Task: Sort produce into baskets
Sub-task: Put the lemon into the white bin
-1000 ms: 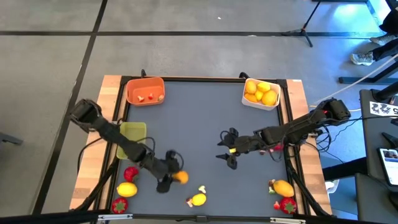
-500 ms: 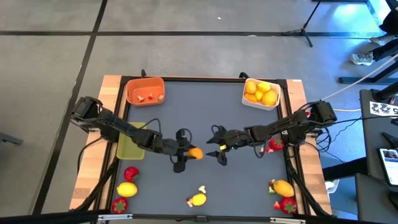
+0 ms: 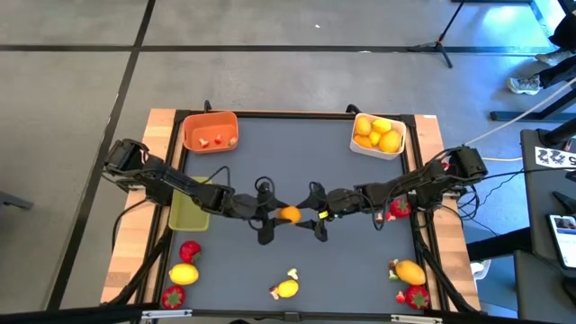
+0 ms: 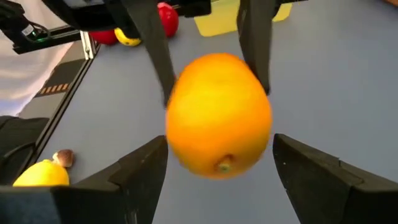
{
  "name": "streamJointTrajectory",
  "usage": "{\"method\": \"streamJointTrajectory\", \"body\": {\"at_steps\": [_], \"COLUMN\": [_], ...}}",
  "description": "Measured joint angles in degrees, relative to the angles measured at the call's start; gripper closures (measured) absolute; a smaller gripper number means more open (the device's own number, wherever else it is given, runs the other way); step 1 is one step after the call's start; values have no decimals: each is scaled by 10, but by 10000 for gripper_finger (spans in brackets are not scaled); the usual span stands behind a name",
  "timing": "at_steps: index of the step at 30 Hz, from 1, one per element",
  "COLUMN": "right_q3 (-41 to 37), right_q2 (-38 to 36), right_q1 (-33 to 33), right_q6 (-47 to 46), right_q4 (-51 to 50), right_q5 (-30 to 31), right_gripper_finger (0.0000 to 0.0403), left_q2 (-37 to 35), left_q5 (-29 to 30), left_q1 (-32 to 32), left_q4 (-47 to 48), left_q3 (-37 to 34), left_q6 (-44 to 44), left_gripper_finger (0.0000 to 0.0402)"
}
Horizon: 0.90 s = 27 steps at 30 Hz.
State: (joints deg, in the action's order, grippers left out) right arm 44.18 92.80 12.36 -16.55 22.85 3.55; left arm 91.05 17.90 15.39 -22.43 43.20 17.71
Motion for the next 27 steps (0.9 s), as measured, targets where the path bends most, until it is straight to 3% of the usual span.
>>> {"method": "streamJointTrajectory", "body": {"at_steps": [11,20,27], "right_q3": [0,-1,-2], "right_q2": [36,36,36], "right_q1": [0,0,0], "right_q6": [8,27,29], "right_q4": [74,88,89], "right_q5": [-11,-5,-1], "right_gripper_finger": [115,171,180], "left_q2": [0,-1,-1], "left_q5": [-2,2,2], "left_q1": [-4,-5,-4], "left_q4": [-14,-10,-9], "left_q3": [0,0,0], "left_q6": [-14,-16,-16], "left_gripper_finger": [201,201,201]}}
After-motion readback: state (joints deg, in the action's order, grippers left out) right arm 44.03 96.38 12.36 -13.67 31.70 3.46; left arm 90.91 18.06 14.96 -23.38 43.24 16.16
